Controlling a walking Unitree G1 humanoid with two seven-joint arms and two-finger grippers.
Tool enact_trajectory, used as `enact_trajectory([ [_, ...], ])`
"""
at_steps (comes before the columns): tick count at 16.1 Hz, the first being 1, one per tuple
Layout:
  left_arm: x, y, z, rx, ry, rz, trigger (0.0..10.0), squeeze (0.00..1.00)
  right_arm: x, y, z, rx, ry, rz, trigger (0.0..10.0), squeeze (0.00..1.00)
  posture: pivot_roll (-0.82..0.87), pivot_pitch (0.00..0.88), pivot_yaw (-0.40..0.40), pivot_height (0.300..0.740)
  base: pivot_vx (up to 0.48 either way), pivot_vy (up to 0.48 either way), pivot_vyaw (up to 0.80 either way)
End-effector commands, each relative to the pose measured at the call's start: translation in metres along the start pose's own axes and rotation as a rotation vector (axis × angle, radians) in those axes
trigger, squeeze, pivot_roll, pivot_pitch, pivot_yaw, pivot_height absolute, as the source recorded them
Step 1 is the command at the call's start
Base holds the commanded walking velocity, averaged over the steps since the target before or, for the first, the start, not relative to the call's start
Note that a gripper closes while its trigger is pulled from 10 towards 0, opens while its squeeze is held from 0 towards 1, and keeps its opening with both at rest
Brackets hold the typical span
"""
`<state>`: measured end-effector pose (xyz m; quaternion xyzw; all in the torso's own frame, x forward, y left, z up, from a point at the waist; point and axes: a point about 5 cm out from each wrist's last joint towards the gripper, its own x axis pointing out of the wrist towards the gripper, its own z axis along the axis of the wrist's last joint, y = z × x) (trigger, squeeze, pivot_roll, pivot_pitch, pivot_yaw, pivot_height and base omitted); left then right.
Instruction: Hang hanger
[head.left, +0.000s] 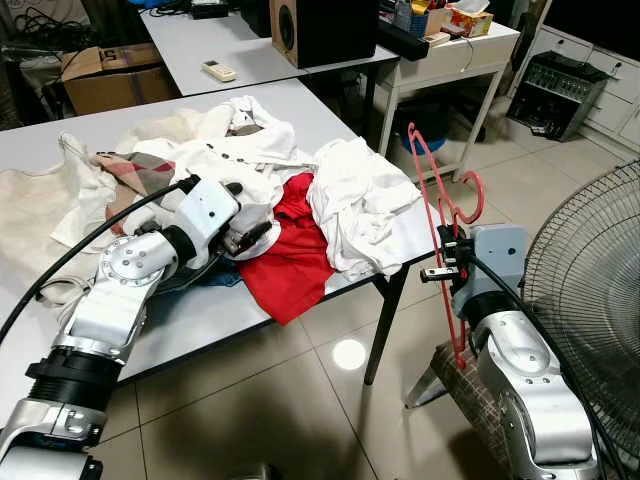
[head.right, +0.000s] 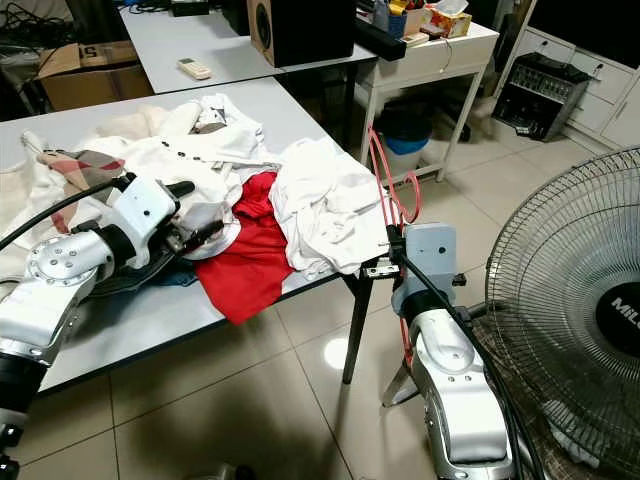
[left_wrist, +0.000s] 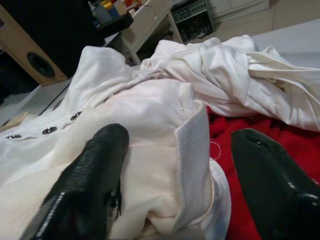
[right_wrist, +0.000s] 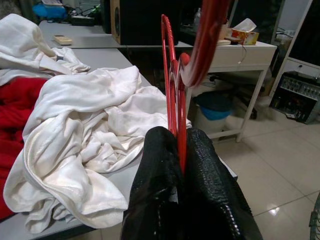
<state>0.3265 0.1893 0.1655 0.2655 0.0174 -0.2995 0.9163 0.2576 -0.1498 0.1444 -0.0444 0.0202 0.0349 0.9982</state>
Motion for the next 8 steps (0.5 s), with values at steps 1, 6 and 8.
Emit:
enact_trajectory([
  [1,-0.0012,0.0008,-0.0005,-0.01,0.005,0.021,0.0,0.0,-0.0023,-0.0033,0.0018,-0.005,-0.004,-0.01,10.0,0.0,-0.06,0.0,0.033,0.74,0.0,0.0,0.0],
  [6,0.0013,-0.0048,-0.0022,-0.017,0.009,0.053,0.0,0.0,-0.004,-0.0032,0.0024,0.008,-0.009,-0.018,10.0,0.0,-0.06,0.0,0.031,0.74,0.0,0.0,0.0],
  [8,0.0023,-0.0064,-0.0023,-0.018,0.01,0.058,0.0,0.0,-0.0041,-0.0023,0.0032,0.012,-0.016,-0.011,10.0,0.0,-0.06,0.0,0.026,0.74,0.0,0.0,0.0],
])
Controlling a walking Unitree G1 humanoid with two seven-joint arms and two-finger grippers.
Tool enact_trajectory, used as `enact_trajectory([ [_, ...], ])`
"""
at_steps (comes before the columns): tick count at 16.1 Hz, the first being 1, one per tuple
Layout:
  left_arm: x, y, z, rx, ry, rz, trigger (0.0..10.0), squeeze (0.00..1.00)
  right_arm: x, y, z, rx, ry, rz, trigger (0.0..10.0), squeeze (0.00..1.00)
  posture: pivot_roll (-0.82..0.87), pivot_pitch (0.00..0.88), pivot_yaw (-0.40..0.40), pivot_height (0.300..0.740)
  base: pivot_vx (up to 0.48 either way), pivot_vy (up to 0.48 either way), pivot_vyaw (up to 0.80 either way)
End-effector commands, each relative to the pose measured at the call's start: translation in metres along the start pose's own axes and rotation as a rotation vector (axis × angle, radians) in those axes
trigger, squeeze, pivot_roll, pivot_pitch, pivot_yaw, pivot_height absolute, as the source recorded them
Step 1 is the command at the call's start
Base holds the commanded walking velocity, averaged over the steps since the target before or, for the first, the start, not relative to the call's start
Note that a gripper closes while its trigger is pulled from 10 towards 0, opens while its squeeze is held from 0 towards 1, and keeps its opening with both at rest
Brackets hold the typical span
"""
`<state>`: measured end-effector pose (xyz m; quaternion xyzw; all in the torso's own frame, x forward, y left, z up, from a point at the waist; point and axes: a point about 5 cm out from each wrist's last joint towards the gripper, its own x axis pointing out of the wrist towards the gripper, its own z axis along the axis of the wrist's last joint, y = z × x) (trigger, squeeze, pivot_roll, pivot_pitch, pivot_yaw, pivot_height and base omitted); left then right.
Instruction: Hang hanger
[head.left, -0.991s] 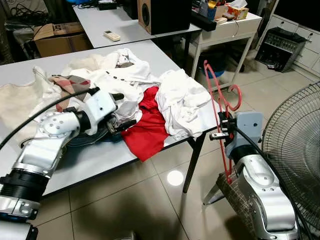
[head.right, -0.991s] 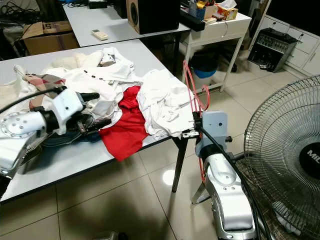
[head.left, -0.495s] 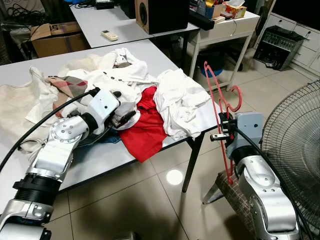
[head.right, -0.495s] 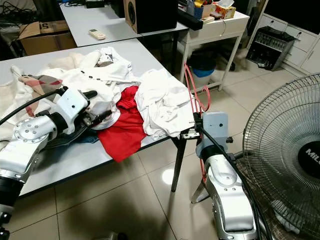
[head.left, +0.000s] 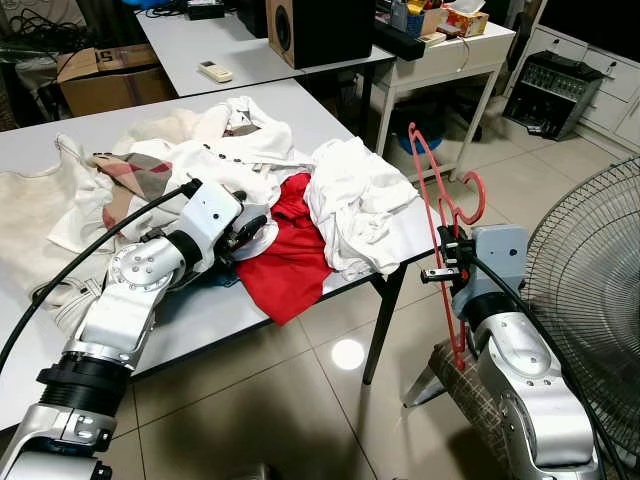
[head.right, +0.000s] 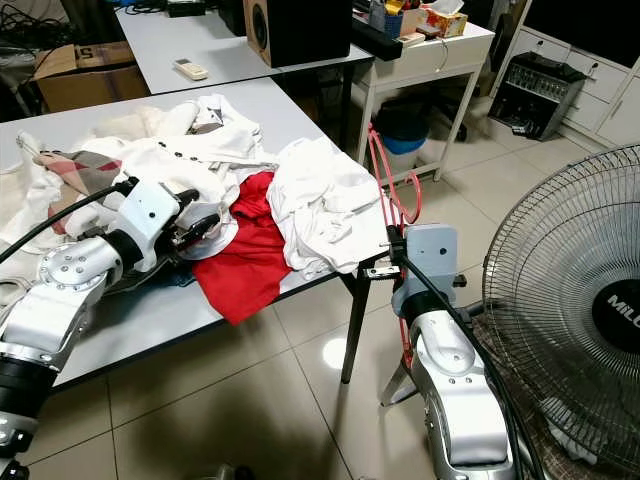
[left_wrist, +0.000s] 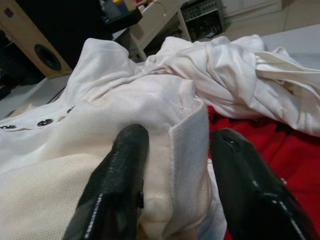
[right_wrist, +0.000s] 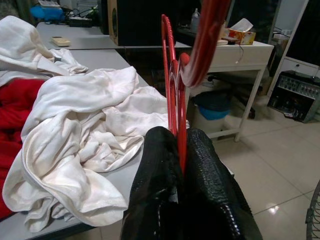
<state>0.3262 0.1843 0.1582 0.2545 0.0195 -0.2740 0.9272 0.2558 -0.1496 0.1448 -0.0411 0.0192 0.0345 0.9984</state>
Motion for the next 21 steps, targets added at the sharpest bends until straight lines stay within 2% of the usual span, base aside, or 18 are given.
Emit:
enact_trajectory([
  [1,-0.001,-0.001,0.002,0.023,-0.004,0.012,0.0,0.0,-0.002,-0.002,0.003,0.007,-0.013,0.0,10.0,0.0,-0.05,0.0,0.019,0.74,0.0,0.0,0.0],
  [5,-0.002,0.0,0.0,0.007,0.006,0.045,0.0,0.0,0.001,0.0,0.004,0.013,-0.014,0.014,10.0,0.0,-0.04,0.0,0.007,0.74,0.0,0.0,0.0],
  [6,-0.001,0.003,0.0,-0.039,0.001,0.075,0.0,0.0,0.001,0.001,0.004,0.019,-0.014,0.016,10.0,0.0,-0.04,0.0,0.007,0.74,0.0,0.0,0.0],
  [9,-0.001,0.004,-0.001,-0.091,0.009,0.109,0.0,0.0,-0.001,0.002,0.004,0.021,-0.014,0.022,10.0,0.0,-0.04,0.0,0.009,0.74,0.0,0.0,0.0],
  [13,-0.001,0.009,0.005,-0.204,-0.043,0.15,0.0,0.0,-0.005,0.004,0.007,0.027,-0.031,0.098,10.0,0.0,-0.04,0.0,0.009,0.74,0.0,0.0,0.0],
  [15,0.0,0.015,0.019,-0.285,-0.129,0.157,0.0,0.0,-0.016,0.006,0.011,0.066,-0.045,0.251,10.0,0.0,-0.04,0.0,0.008,0.74,0.0,0.0,0.0],
  [17,-0.002,0.024,0.035,-0.381,-0.225,0.154,0.0,0.0,-0.035,0.012,0.016,0.083,-0.035,0.469,10.0,0.0,-0.04,0.0,0.011,0.74,0.0,0.0,0.0],
  [19,-0.007,0.029,0.043,-0.41,-0.276,0.127,0.0,0.0,-0.048,0.011,0.018,0.115,-0.005,0.577,10.0,0.0,-0.04,0.0,0.014,0.74,0.0,0.0,0.0],
  [21,-0.014,0.029,0.051,-0.405,-0.342,0.059,0.0,0.0,-0.052,0.01,0.019,0.155,0.019,0.635,10.0,0.0,-0.04,0.0,0.013,0.74,0.0,0.0,0.0],
])
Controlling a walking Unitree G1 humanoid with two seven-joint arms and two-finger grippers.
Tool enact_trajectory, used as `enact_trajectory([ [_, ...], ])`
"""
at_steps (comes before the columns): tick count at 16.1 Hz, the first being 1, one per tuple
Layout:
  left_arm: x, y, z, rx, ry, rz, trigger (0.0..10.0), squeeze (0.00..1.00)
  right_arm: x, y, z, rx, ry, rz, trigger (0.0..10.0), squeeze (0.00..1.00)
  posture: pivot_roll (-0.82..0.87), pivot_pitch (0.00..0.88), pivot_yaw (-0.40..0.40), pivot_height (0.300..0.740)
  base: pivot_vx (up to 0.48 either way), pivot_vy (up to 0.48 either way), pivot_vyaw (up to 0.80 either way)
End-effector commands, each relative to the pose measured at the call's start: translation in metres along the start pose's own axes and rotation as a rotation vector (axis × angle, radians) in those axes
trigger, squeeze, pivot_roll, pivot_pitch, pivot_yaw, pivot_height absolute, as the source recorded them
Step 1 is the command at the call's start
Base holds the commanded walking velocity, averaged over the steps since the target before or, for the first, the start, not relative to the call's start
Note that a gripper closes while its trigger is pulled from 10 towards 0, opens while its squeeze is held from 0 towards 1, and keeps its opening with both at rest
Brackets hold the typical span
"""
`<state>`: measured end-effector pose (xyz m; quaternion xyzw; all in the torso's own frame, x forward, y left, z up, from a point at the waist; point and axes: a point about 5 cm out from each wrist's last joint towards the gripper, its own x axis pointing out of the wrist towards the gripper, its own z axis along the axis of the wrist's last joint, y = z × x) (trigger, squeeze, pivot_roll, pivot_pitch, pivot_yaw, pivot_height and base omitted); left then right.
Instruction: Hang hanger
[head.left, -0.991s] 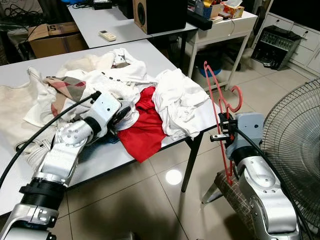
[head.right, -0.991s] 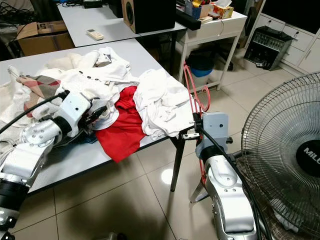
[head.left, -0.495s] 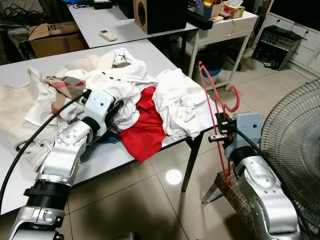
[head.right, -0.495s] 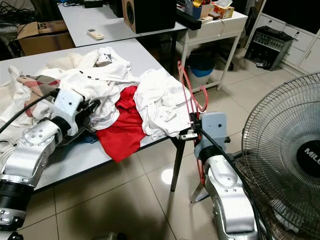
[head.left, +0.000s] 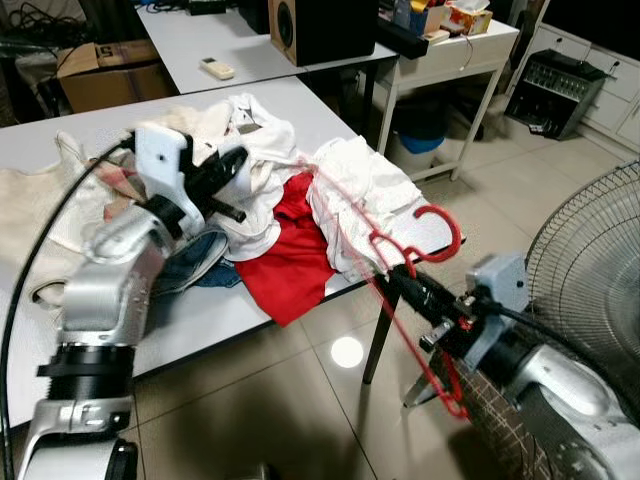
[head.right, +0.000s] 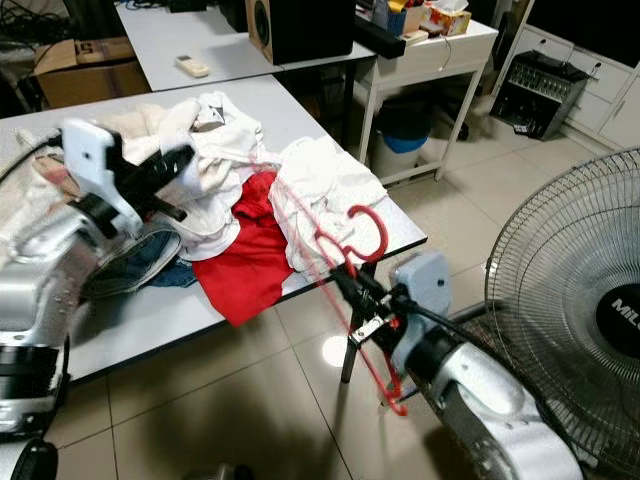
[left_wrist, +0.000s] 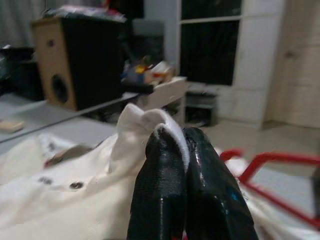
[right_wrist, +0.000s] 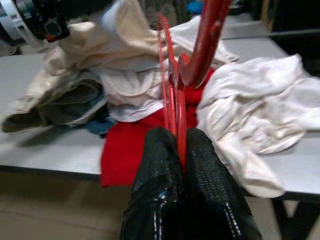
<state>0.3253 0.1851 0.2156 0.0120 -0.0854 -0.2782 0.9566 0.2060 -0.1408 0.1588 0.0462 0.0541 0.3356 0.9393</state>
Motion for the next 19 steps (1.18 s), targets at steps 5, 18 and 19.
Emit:
enact_trajectory([
  [5,-0.03,-0.013,0.016,0.006,0.008,-0.279,0.0,0.0,0.011,-0.013,0.009,0.121,0.008,-0.009,10.0,0.0,-0.02,0.0,-0.005,0.74,0.0,0.0,0.0],
  [18,-0.033,-0.008,0.051,0.052,-0.153,-0.197,0.0,0.0,0.017,-0.007,0.01,0.163,0.054,0.137,10.0,0.0,0.01,0.0,-0.037,0.74,0.0,0.0,0.0],
  [19,-0.033,-0.01,0.054,0.049,-0.164,-0.217,0.0,0.0,0.019,-0.008,0.008,0.17,0.062,0.133,10.0,0.0,0.01,0.0,-0.039,0.74,0.0,0.0,0.0],
])
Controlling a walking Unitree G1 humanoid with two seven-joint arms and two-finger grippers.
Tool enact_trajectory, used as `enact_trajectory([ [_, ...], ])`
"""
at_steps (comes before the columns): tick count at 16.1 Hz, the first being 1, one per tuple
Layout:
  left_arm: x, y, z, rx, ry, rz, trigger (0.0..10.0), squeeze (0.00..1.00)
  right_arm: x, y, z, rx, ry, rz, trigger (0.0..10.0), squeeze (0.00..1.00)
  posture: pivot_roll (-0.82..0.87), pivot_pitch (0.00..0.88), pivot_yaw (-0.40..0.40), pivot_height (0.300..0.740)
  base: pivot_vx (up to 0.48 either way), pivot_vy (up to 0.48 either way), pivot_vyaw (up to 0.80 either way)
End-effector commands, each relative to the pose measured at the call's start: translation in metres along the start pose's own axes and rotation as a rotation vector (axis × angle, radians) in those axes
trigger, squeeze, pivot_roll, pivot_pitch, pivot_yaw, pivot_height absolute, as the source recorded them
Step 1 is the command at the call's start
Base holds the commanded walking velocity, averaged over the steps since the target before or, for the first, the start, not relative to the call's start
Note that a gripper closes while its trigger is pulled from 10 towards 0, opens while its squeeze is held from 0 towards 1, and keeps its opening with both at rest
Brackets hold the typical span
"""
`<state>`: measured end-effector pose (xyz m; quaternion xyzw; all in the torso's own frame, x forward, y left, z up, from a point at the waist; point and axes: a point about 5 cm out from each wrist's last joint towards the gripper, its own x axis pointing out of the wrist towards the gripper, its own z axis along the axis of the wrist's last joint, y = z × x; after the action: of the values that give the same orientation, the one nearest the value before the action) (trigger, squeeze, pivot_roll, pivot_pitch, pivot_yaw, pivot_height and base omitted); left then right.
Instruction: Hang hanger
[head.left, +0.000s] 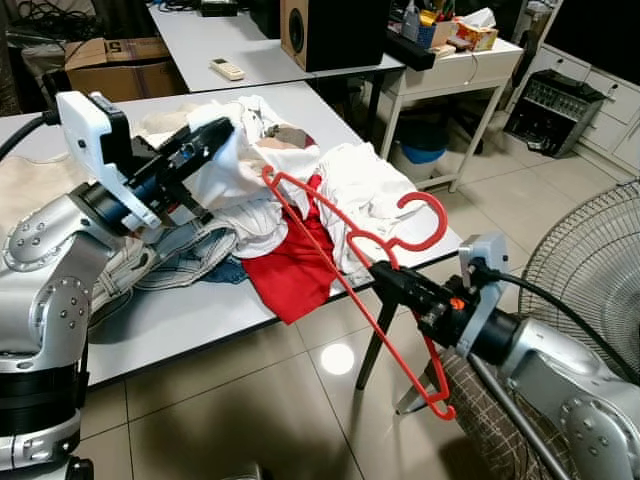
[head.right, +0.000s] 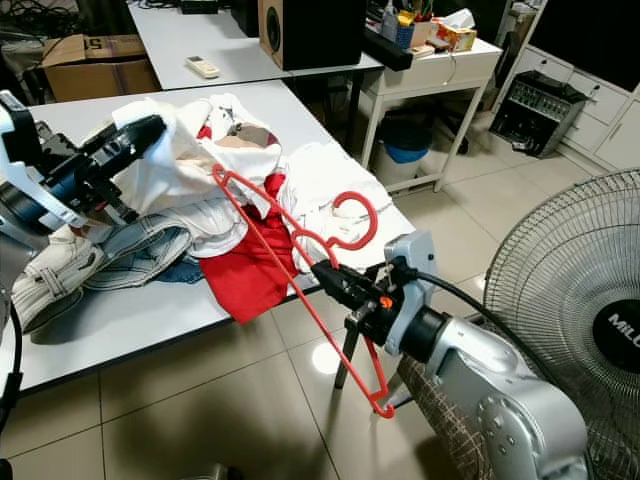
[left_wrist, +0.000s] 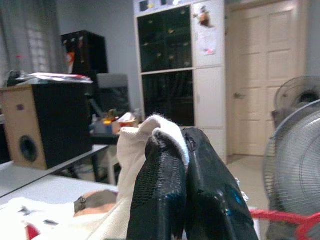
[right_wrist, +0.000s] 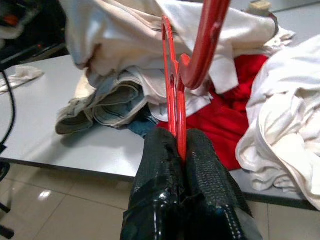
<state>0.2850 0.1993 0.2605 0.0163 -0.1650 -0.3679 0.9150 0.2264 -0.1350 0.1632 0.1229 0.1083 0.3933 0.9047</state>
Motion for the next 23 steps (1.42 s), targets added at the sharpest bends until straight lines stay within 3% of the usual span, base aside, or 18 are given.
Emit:
enact_trajectory([
  [1,0.002,-0.007,0.004,-0.003,-0.011,-0.053,0.0,0.0,0.003,-0.002,0.0,-0.003,0.008,-0.009,10.0,0.0,0.01,0.0,-0.041,0.74,0.0,0.0,0.0],
  [6,0.007,-0.019,0.004,-0.005,-0.002,-0.117,0.0,0.0,0.012,-0.008,-0.006,0.003,0.039,-0.025,10.0,0.0,0.02,0.0,-0.044,0.74,0.0,0.0,0.0],
  [9,0.011,-0.024,-0.001,0.005,0.027,-0.138,0.0,0.0,0.015,-0.013,0.0,-0.001,-0.002,-0.082,10.0,0.0,0.02,0.0,-0.045,0.74,0.0,0.0,0.0],
  [15,0.01,-0.019,-0.011,0.047,0.093,-0.109,0.0,0.0,-0.004,-0.026,0.018,-0.023,-0.055,-0.136,10.0,0.0,0.01,0.0,-0.041,0.74,0.0,0.0,0.0],
  [18,0.013,-0.016,-0.012,0.075,0.084,-0.078,0.0,0.0,-0.006,-0.024,0.014,-0.023,-0.015,-0.1,10.0,0.0,0.01,0.0,-0.04,0.74,0.0,0.0,0.0],
  [23,0.021,-0.016,-0.008,0.051,0.046,-0.099,0.0,0.0,0.017,-0.024,-0.003,0.026,0.047,-0.103,10.0,0.0,0.01,0.0,-0.026,0.74,0.0,0.0,0.0],
])
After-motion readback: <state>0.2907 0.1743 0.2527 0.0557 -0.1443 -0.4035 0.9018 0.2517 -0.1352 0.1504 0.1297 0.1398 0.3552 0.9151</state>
